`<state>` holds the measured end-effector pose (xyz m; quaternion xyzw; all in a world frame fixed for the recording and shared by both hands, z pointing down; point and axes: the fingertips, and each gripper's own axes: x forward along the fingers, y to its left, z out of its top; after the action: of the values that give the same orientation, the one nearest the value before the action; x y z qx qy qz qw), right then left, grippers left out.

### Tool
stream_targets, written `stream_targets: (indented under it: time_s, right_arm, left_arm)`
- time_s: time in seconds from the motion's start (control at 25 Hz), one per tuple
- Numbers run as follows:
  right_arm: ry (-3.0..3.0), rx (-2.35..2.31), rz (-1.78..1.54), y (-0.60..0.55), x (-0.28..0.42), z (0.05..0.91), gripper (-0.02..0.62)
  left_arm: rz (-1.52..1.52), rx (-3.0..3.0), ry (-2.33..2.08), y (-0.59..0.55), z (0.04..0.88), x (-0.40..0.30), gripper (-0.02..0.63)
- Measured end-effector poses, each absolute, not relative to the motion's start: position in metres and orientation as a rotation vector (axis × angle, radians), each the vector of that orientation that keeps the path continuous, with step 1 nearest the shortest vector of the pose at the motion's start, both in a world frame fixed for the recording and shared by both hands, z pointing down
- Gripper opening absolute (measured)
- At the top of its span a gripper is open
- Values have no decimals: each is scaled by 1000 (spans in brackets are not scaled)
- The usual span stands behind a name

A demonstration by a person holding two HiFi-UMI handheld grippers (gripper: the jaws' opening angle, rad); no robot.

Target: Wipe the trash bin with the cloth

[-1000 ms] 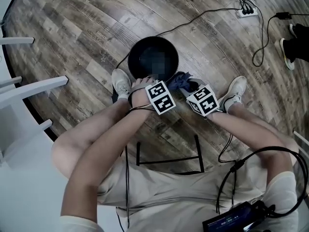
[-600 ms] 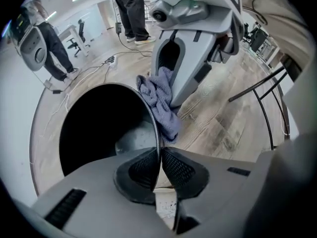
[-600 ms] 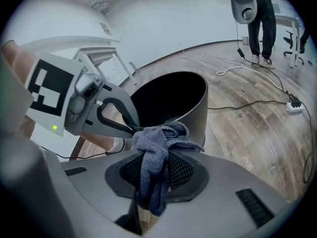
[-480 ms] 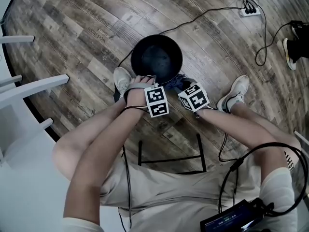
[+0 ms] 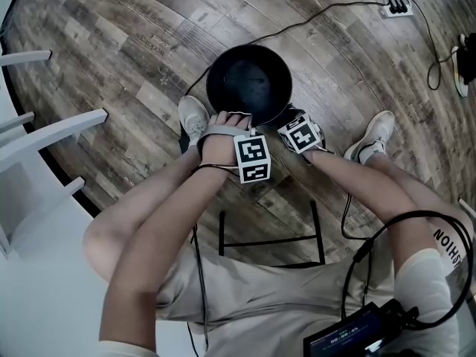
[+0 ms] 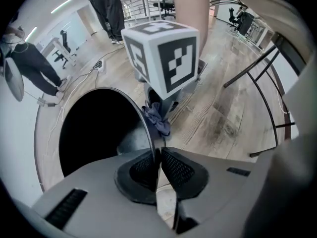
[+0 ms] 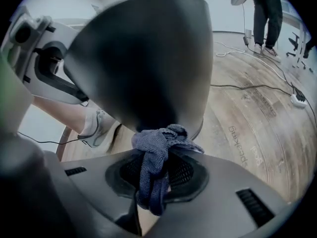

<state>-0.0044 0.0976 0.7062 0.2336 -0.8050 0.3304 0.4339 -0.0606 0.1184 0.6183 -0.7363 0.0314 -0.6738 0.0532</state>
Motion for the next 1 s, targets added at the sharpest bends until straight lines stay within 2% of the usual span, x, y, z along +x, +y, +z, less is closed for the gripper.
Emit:
stream_targets:
  time_s: [0.52, 0.76, 1.0]
  right_arm:
    - [-1827, 594, 821, 82, 17, 791, 77]
    - [-1864, 623, 889, 93, 22, 756, 77]
    - [-1986, 507, 747, 100, 35, 689, 77]
  left_arm:
    - [-2041, -2204, 61, 119, 622, -59, 34]
    - [-2084, -2237, 168, 117, 620, -60, 34]
    - [-2232, -2362, 339, 118, 622, -51, 29]
